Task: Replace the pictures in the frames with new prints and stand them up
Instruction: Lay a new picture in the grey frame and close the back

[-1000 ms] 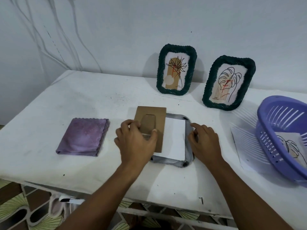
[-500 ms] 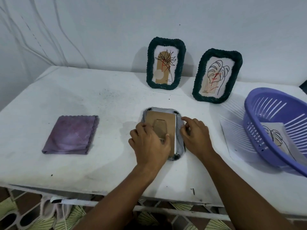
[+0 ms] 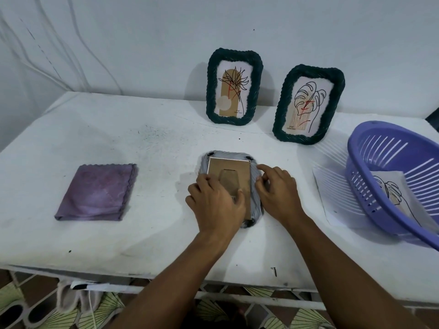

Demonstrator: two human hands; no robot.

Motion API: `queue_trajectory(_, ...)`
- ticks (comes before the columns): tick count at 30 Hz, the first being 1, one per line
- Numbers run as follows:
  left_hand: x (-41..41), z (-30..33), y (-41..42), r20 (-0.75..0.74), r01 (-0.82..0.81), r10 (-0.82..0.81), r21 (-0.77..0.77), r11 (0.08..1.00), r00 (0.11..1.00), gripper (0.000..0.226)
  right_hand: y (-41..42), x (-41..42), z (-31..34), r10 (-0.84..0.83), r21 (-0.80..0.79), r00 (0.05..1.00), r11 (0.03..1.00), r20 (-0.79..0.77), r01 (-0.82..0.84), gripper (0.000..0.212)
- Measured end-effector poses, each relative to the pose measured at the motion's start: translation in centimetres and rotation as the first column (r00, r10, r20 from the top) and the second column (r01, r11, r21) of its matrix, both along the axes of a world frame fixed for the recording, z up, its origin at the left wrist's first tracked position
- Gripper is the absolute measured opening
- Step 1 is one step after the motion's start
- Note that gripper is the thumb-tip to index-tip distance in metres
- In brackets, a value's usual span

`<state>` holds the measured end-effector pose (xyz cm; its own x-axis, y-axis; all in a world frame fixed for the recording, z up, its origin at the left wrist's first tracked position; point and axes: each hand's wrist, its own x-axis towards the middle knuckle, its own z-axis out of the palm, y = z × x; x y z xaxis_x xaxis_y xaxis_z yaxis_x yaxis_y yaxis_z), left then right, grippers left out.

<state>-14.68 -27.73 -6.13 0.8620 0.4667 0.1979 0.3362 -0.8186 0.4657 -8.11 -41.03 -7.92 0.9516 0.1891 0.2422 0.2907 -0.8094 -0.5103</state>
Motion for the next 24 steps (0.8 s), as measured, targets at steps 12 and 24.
queue_trajectory(12, 0.3, -0.13, -0.11, -0.004, -0.008, 0.008, -0.026, 1.0, 1.0, 0.059, 0.02, 0.03, -0.03, 0.004, -0.001, 1.0, 1.0, 0.005, -0.004, 0.033)
queue_trajectory(24, 0.23, -0.33, -0.09, 0.032, 0.007, -0.003, -0.111, 0.994, 0.999, 0.058, -0.04, 0.11, -0.11, 0.006, -0.005, 1.0, 1.0, 0.0, -0.006, 0.034)
